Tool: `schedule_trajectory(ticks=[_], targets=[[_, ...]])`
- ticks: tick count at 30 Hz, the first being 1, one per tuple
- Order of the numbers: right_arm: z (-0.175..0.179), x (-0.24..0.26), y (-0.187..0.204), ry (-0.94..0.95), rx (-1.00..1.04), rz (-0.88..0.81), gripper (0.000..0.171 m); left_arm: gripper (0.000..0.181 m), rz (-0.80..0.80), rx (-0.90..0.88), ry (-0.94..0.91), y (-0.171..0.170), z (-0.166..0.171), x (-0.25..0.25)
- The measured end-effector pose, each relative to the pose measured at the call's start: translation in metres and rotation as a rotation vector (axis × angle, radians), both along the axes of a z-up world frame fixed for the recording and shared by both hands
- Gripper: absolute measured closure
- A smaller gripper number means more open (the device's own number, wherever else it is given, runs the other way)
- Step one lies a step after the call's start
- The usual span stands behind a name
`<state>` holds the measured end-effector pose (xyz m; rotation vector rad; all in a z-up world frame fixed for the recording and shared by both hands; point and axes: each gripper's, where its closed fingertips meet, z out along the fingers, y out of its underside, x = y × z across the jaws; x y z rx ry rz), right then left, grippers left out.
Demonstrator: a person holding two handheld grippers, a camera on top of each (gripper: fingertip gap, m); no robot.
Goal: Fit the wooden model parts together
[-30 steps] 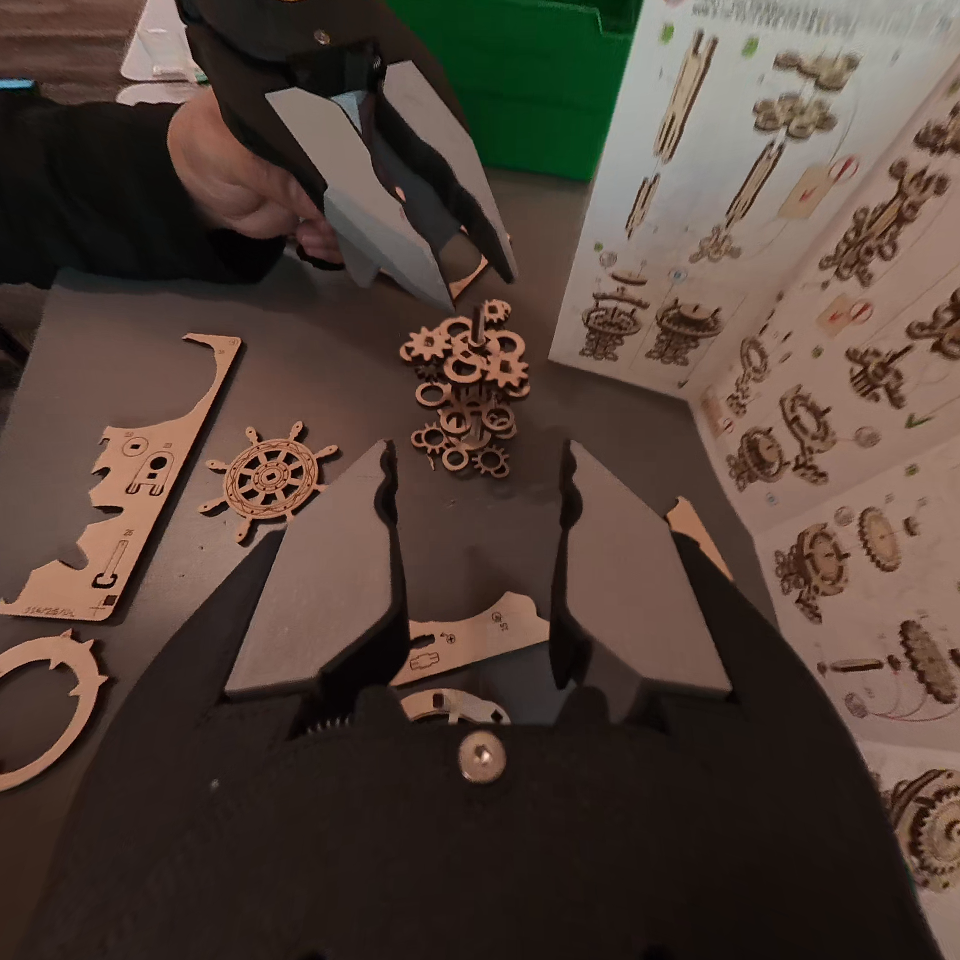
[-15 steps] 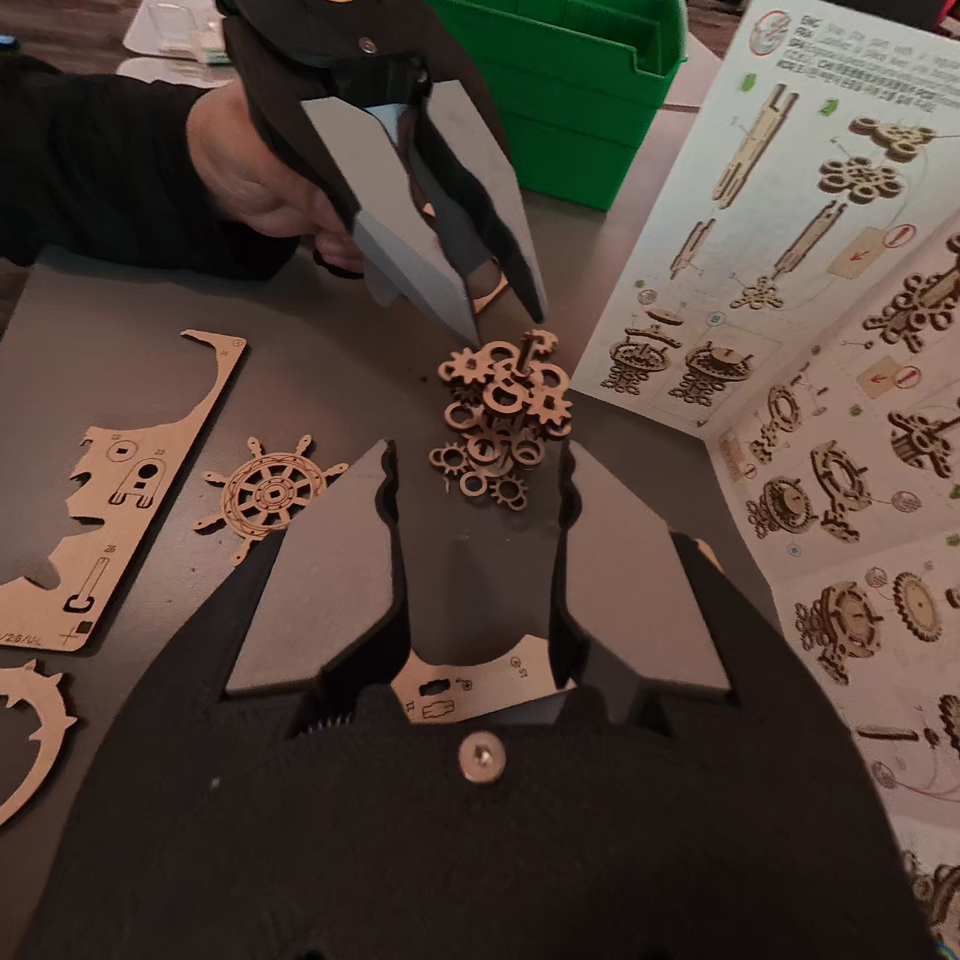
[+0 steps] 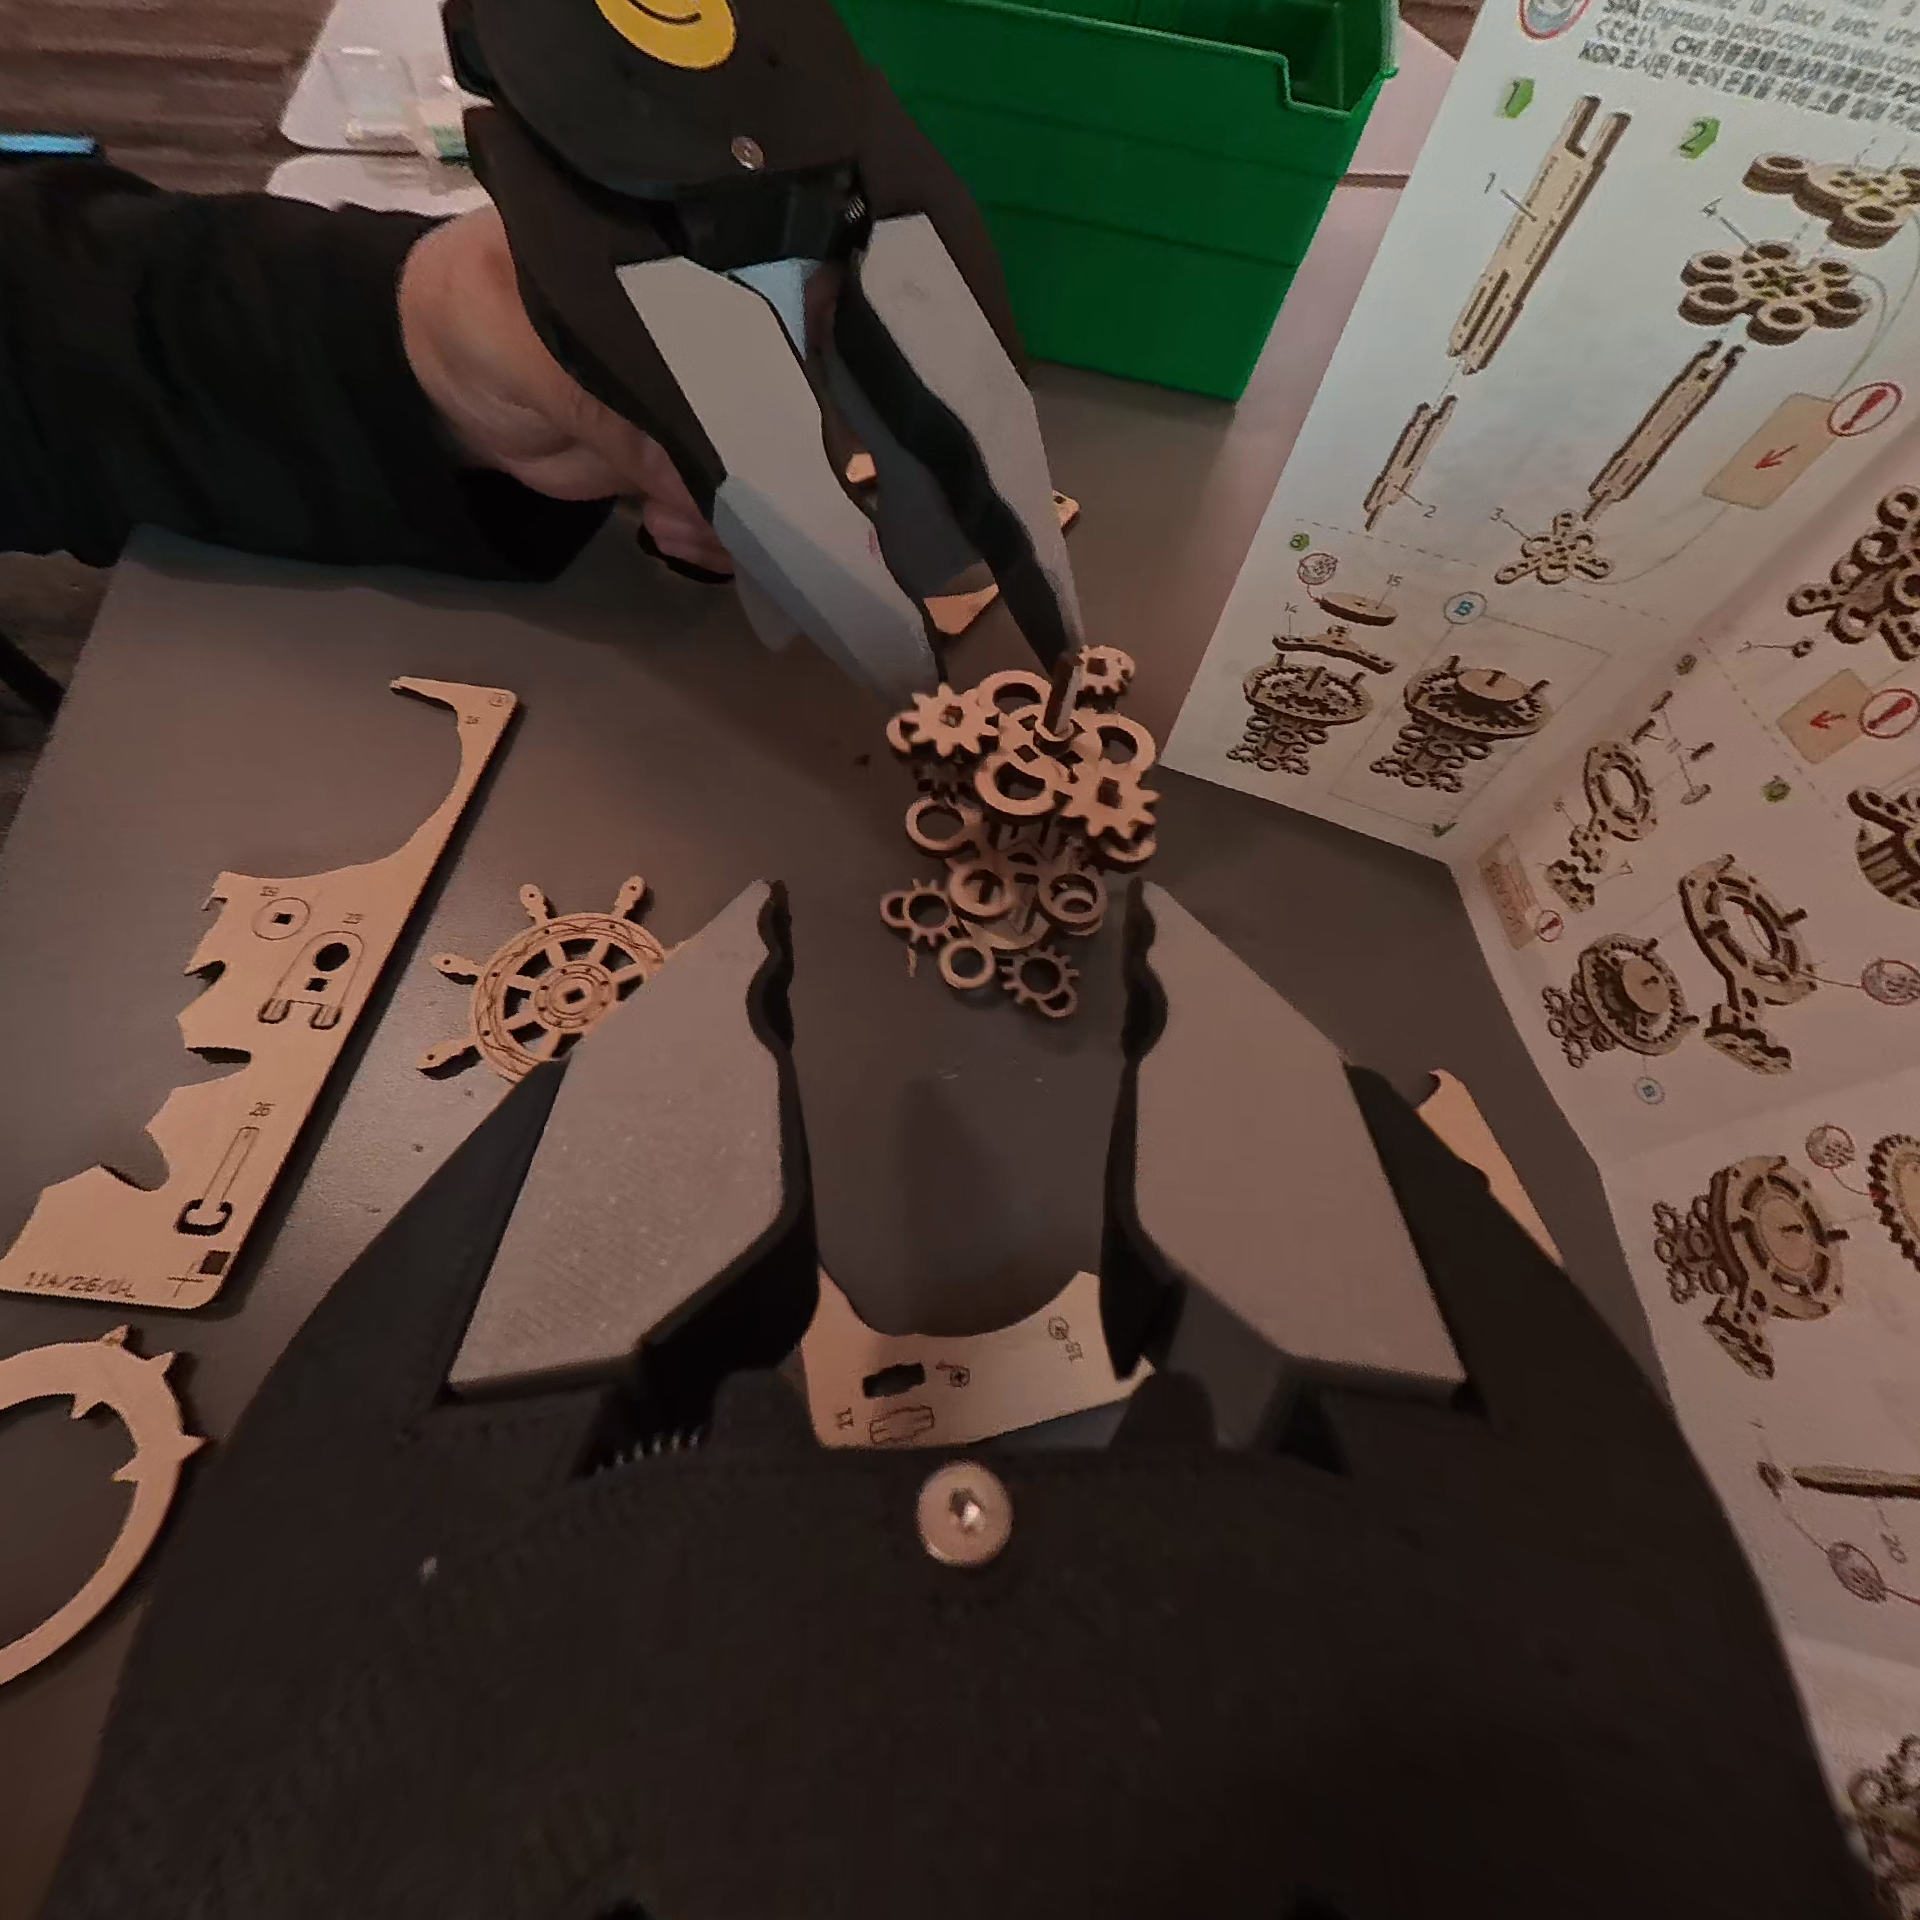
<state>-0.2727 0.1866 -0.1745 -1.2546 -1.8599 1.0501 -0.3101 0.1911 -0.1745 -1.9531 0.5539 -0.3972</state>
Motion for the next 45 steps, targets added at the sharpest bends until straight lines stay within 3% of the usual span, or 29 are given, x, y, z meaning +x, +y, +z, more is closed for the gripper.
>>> schedule_trajectory(ticks=[11, 17, 21, 24, 28, 45], targets=[[0.006, 0.005, 0.009, 0.01, -0.052, -0.012, 0.115, 0.16, 0.005, 0.0, -0.206, -0.001, 0.018, -0.008], [0.007, -0.006, 0.025, 0.048, -0.041, -0.107, 0.096, 0.157, 0.013, -0.012, -0.138, 0.001, 0.01, -0.006], [0.0, -0.005, 0.01, 0.004, -0.037, -0.037, 0.104, 0.158, -0.009, -0.017, -0.117, 0.005, 0.004, 0.007], [0.001, -0.005, 0.007, 0.016, 0.001, -0.03, 0.099, 0.162, -0.006, 0.002, -0.093, 0.006, 0.004, 0.009], [0.01, -0.003, 0.002, 0.044, 0.001, -0.014, 0.101, 0.181, -0.012, 0.04, -0.097, 0.003, 0.01, 0.006], [0.026, 0.005, -0.006, 0.077, -0.091, 0.036, 0.107, 0.181, -0.08, 0.035, -0.353, -0.006, 0.036, 0.011]])
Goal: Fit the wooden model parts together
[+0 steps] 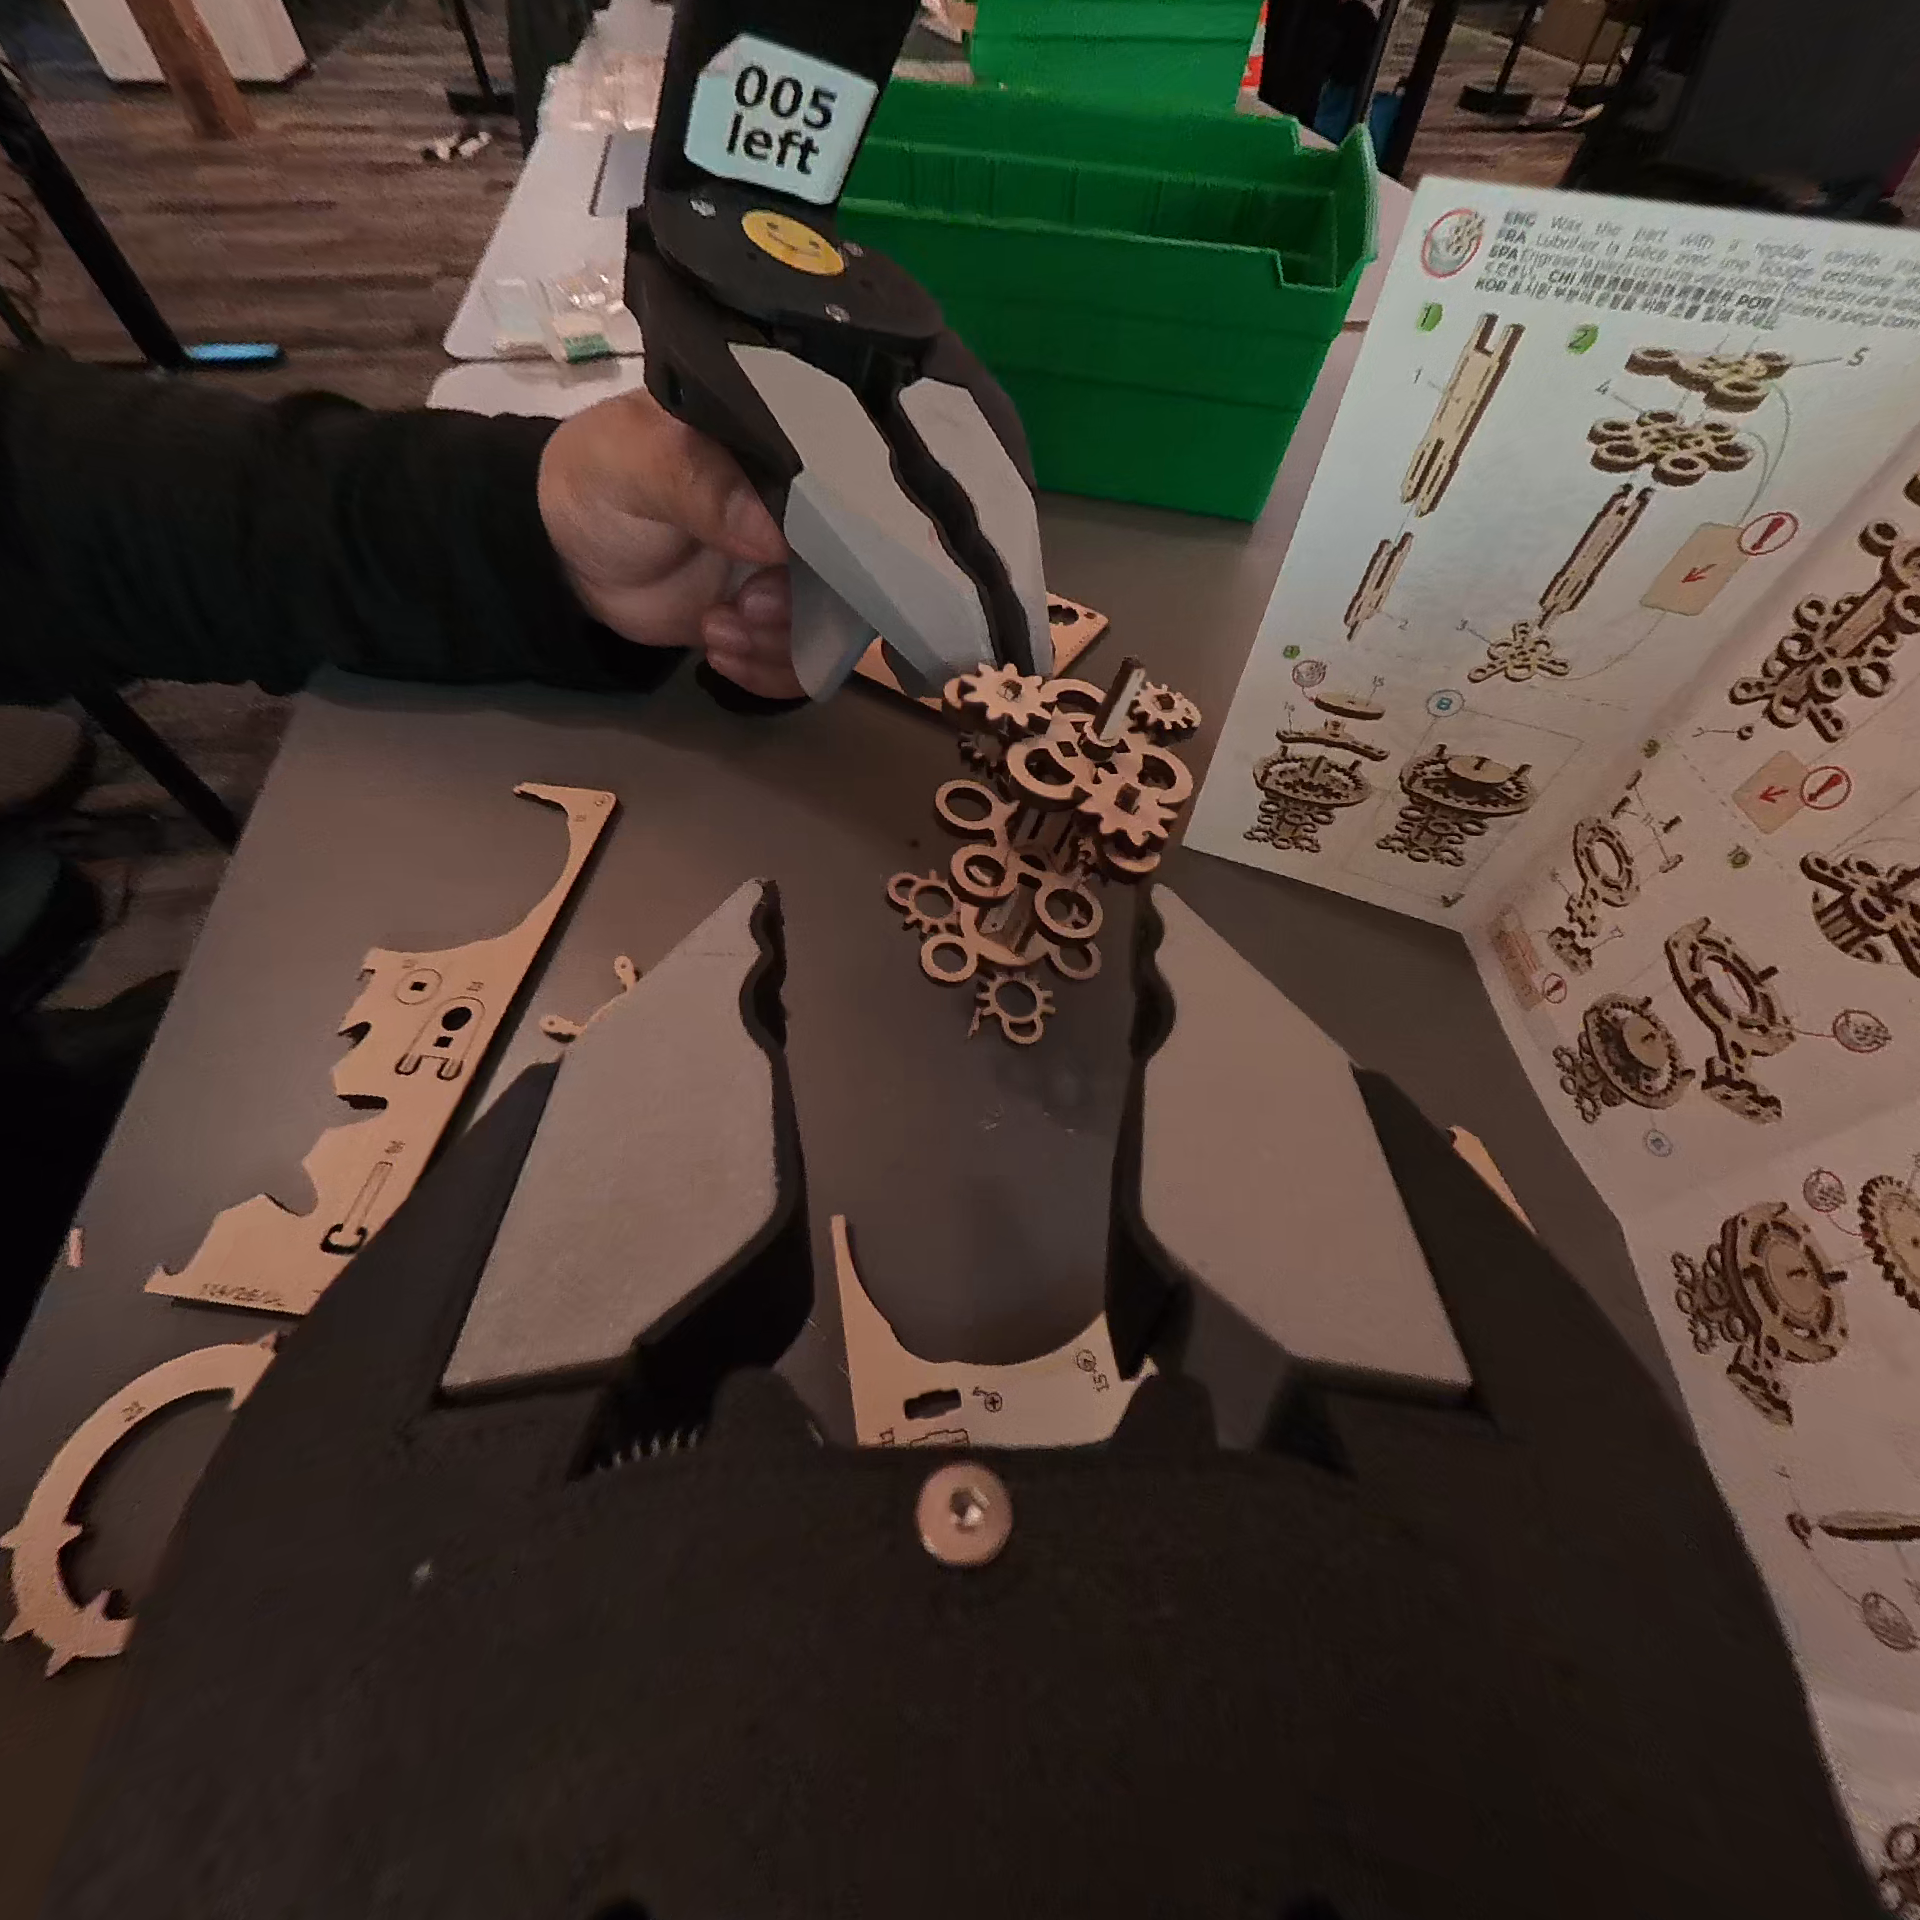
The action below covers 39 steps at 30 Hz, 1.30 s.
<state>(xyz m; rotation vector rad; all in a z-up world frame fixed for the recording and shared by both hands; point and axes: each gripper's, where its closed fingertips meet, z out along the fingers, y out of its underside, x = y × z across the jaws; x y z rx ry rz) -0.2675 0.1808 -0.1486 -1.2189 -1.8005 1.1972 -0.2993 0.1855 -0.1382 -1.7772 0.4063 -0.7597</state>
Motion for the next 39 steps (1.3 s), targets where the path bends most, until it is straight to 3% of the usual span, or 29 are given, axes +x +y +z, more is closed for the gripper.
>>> schedule_trajectory(ticks=[23, 28, 34, 39], targets=[[-0.02, 0.006, 0.007, -0.079, 0.086, -0.004, 0.112, 0.171, 0.05, -0.075, 0.138, 0.004, -0.025, -0.011], [0.0, 0.016, 0.025, -0.03, 0.084, -0.054, 0.111, 0.17, 0.077, -0.059, 0.099, 0.004, -0.017, -0.021], [0.077, 0.05, 0.064, 0.258, -0.033, -0.202, 0.117, 0.17, 0.104, -0.055, 0.096, 0.006, -0.016, -0.026], [0.111, 0.082, 0.113, 0.435, -0.13, -0.394, 0.128, 0.169, 0.118, -0.064, 0.102, 0.007, -0.018, -0.028]])
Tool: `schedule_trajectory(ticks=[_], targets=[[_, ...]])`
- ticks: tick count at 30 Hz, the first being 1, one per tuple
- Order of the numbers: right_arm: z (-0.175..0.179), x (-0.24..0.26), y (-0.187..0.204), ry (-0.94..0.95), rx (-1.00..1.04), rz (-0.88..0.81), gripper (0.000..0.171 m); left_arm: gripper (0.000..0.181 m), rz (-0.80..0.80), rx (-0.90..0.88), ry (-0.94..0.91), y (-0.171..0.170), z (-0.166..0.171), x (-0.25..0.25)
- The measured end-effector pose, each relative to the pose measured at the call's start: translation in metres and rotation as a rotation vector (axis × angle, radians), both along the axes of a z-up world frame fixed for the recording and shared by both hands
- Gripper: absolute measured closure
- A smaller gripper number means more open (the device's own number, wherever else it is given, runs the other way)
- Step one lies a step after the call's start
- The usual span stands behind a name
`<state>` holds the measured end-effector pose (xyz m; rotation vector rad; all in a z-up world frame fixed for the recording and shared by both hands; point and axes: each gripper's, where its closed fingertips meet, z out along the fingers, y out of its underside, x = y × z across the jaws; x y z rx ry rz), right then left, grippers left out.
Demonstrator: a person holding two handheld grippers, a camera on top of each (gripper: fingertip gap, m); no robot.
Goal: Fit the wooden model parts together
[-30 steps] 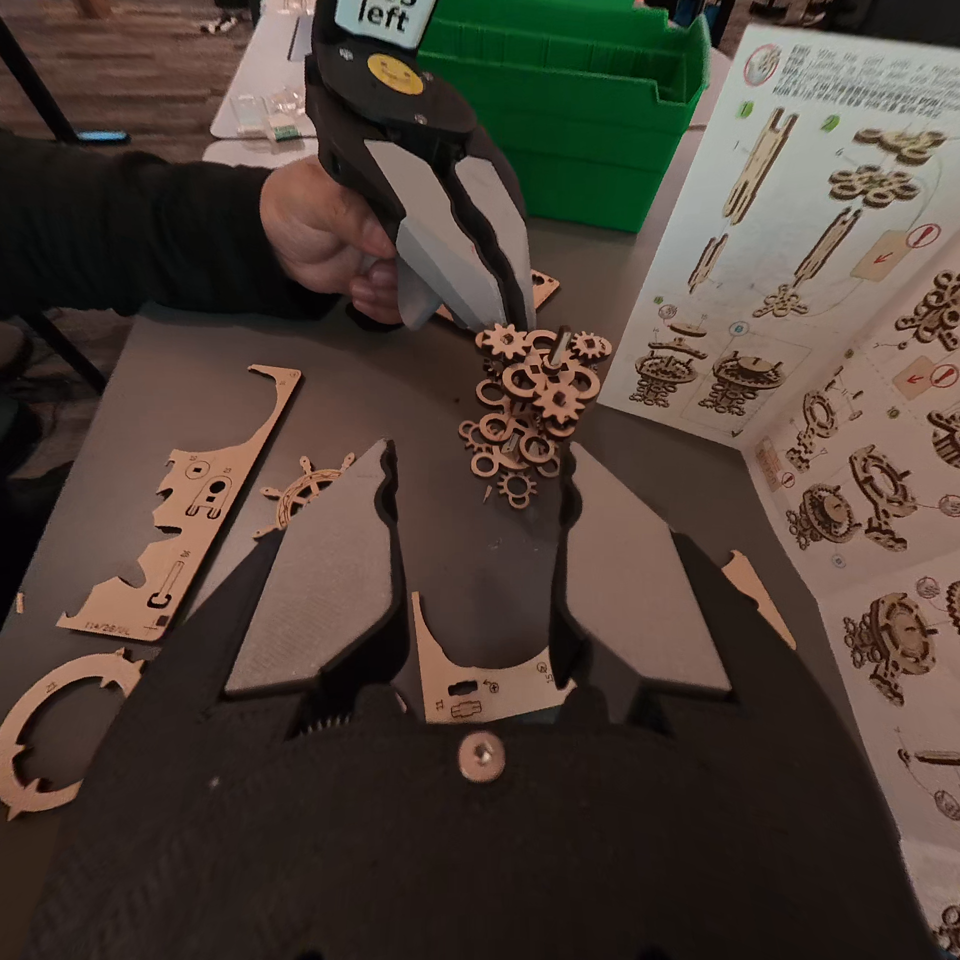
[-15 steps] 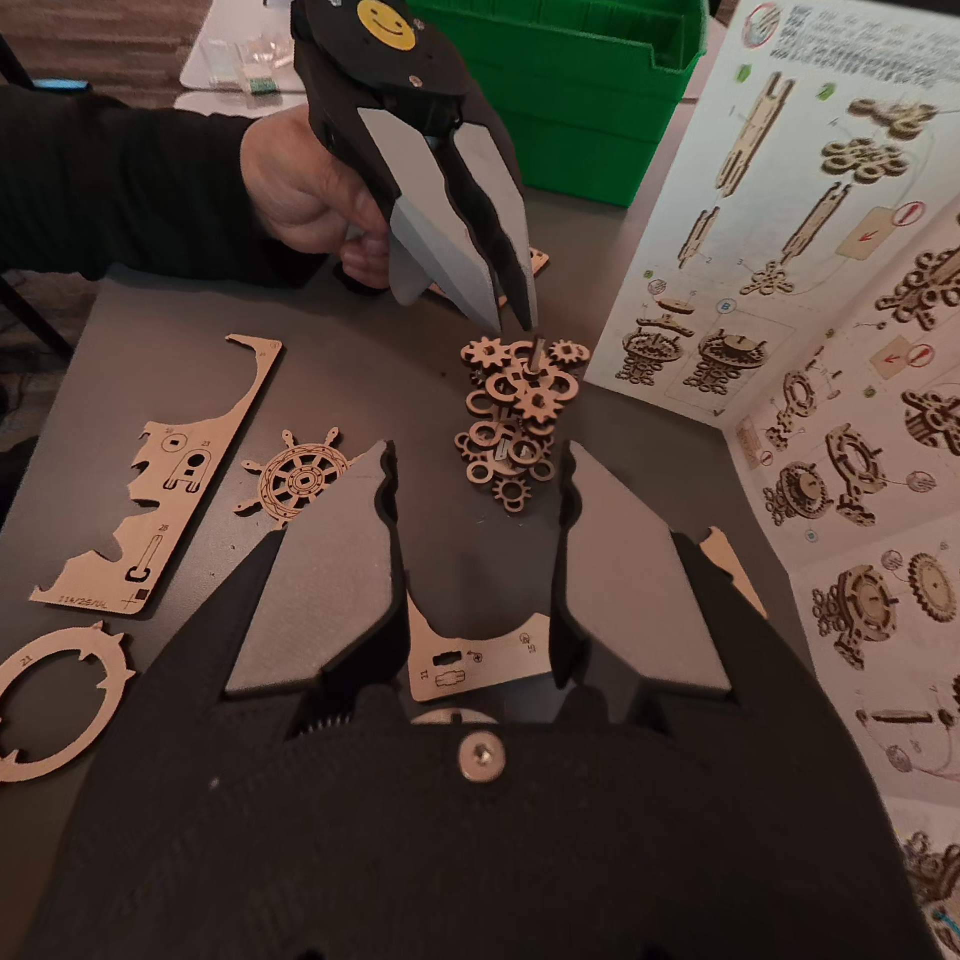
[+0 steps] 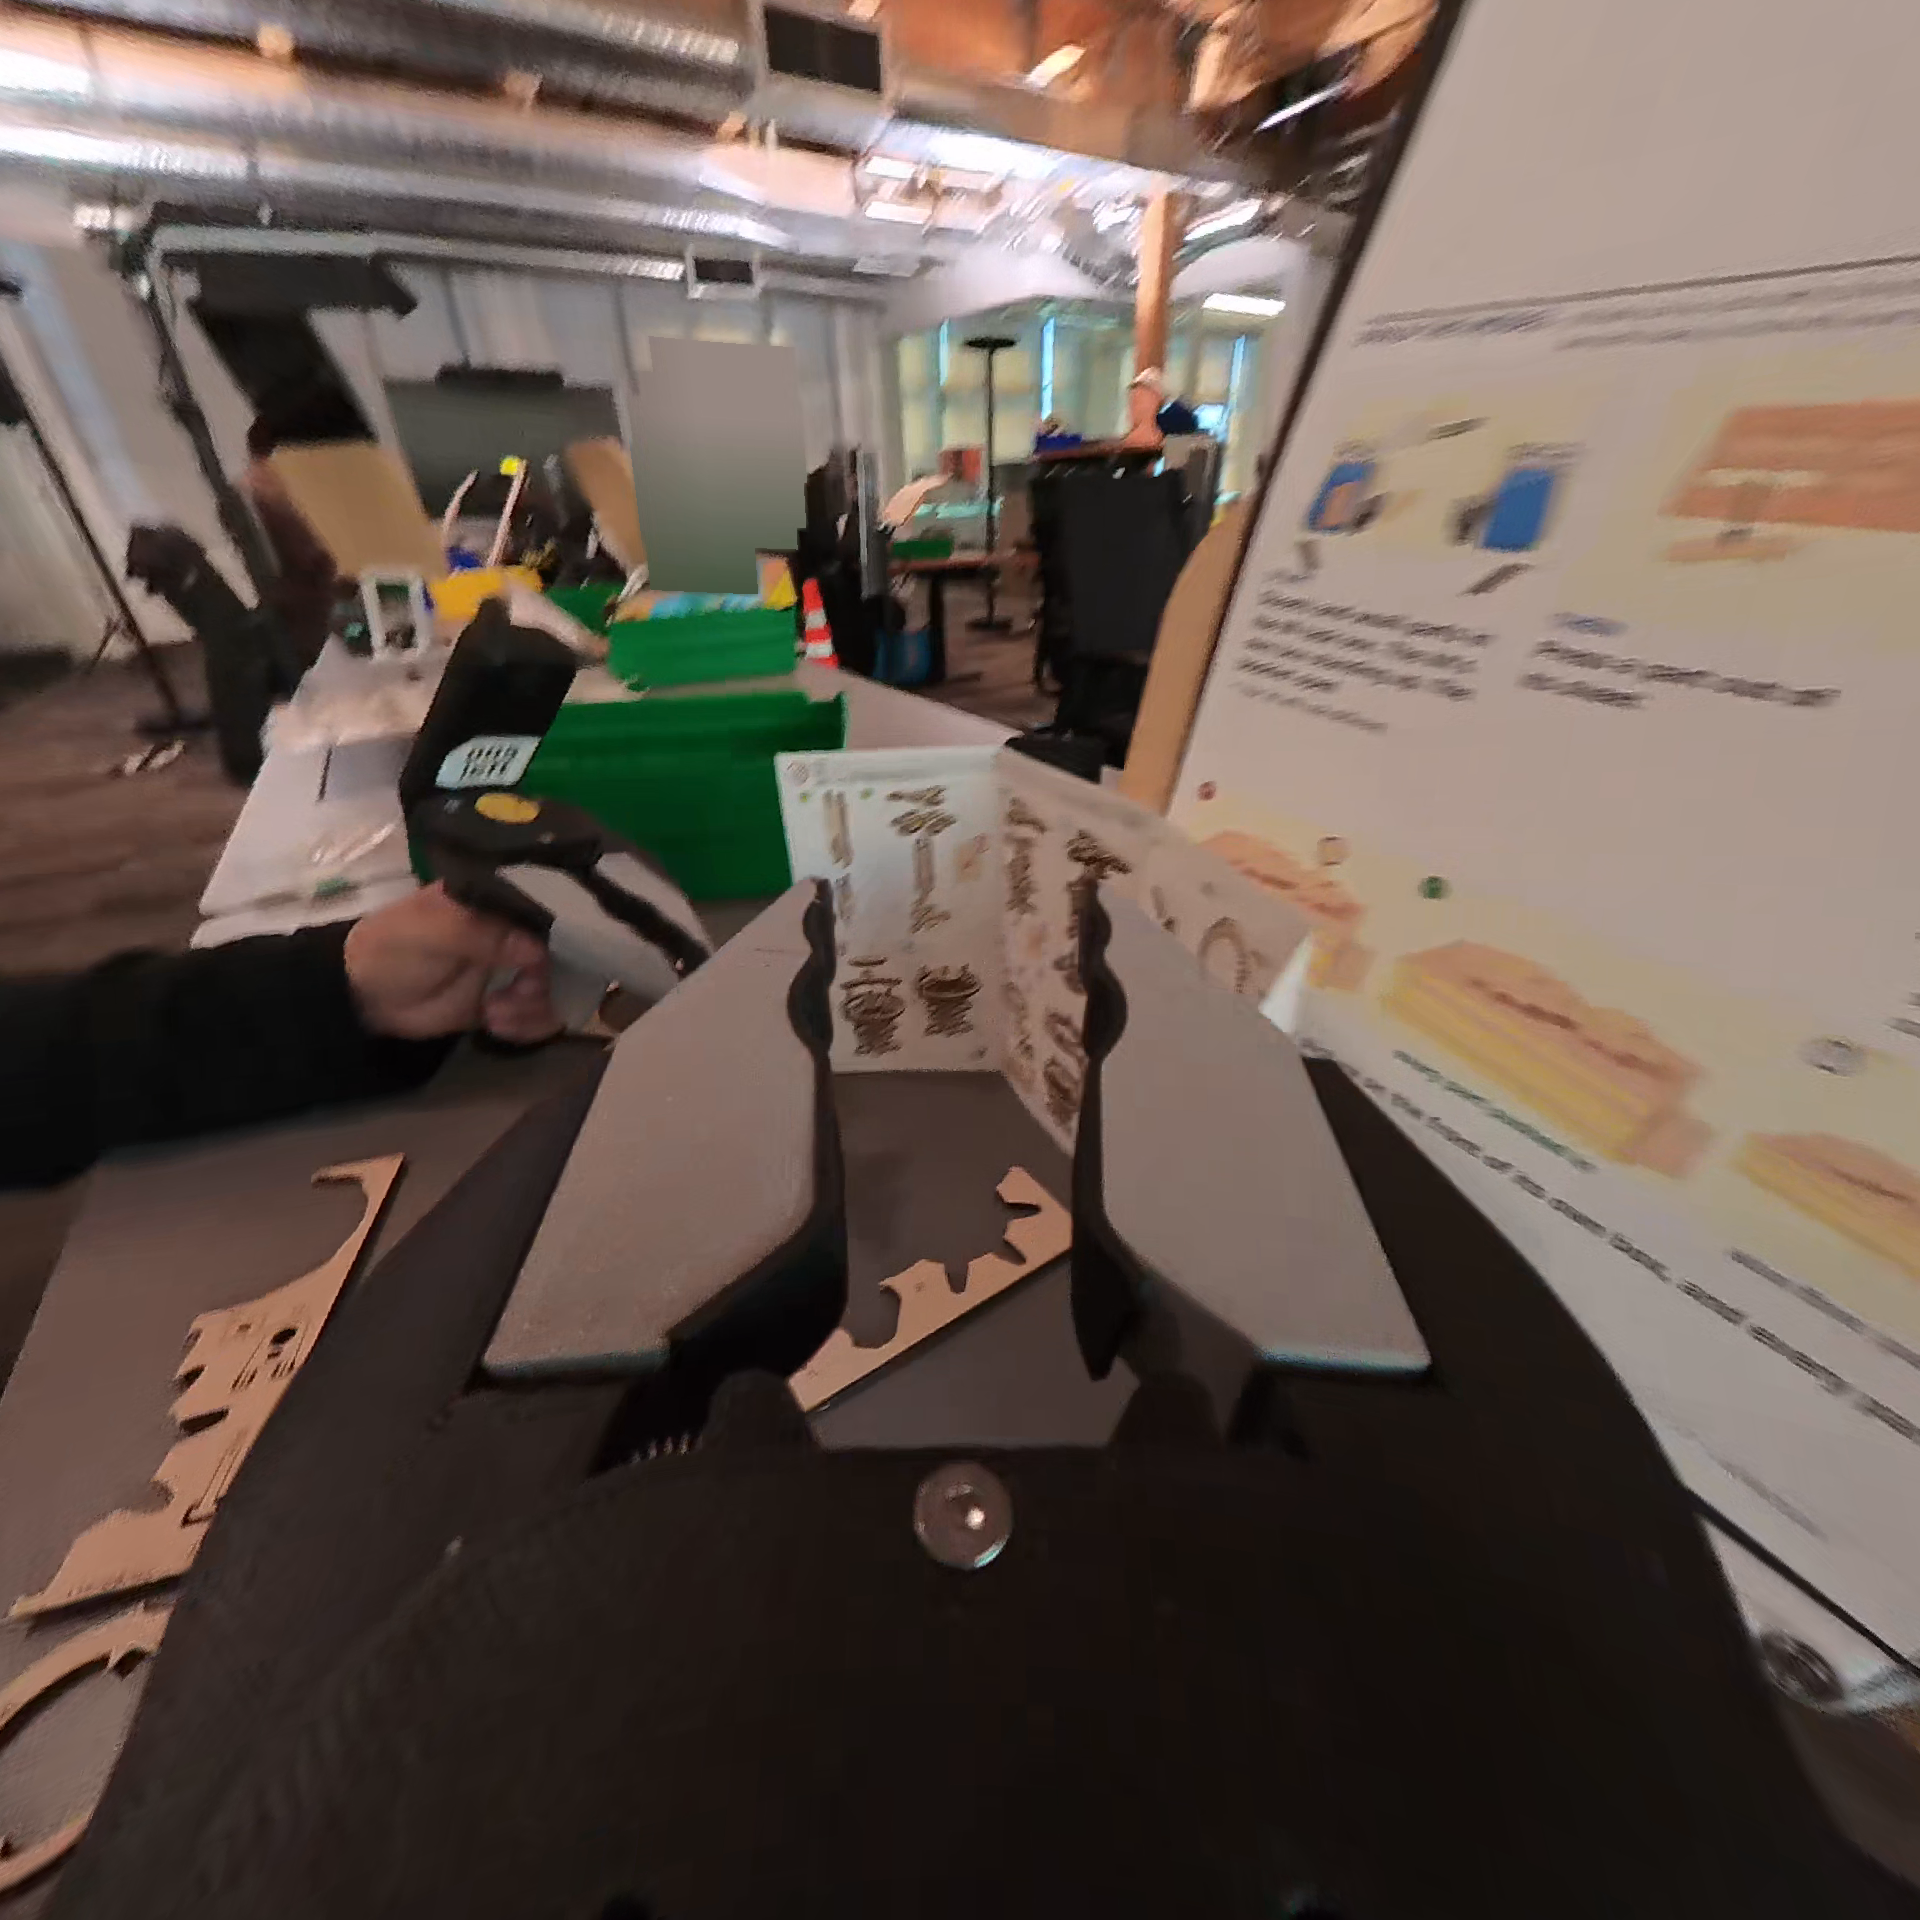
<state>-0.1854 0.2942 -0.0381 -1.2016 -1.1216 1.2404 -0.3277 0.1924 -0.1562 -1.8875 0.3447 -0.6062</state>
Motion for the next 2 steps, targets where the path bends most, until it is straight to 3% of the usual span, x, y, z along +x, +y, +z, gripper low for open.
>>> schedule_trajectory(ticks=[2], targets=[[0.007, 0.0107, 0.0117, 0.051, -0.036, -0.042, 0.129, 0.169, 0.004, 0.001, -0.003, 0.0003, 0.0006, -0.0011]])
